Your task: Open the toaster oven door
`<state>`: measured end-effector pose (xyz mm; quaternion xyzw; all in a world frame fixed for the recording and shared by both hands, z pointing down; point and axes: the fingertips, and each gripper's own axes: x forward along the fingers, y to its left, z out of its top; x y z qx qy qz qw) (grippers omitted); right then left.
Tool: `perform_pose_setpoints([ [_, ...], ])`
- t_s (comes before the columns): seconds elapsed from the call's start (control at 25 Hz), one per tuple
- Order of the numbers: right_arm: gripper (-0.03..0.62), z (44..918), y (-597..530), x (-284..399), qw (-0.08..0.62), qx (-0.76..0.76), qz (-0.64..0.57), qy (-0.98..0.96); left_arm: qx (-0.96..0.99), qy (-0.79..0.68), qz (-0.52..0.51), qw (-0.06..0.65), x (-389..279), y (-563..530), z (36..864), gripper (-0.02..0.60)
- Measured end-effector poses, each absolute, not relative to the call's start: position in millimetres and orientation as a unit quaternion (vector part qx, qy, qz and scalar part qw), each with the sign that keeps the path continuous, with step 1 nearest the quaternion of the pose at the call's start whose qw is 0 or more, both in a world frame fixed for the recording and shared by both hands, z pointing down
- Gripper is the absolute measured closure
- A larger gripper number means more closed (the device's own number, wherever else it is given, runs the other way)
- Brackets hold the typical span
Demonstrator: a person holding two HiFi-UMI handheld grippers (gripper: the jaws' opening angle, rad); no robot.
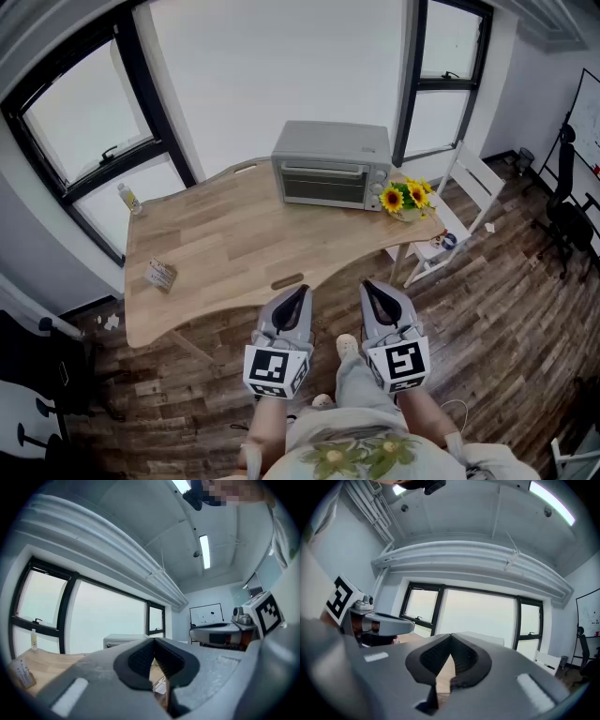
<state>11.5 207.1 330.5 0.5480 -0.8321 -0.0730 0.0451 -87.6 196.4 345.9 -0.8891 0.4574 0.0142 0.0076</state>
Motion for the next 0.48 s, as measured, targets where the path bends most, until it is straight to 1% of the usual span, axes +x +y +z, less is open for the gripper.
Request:
perform_pose_setpoints([
  [0.24,0.594,330,198,10,0.053,0.546,-0.079,-0.833,-0.891,0.454,0.011,0.008,-88,185,345,0.577],
  [0.48,0.594,335,166,17,0.063,0.540,-0.086,-0.835,-0.891,0.452,-0.021,0.025,-88,154,349,0.577],
])
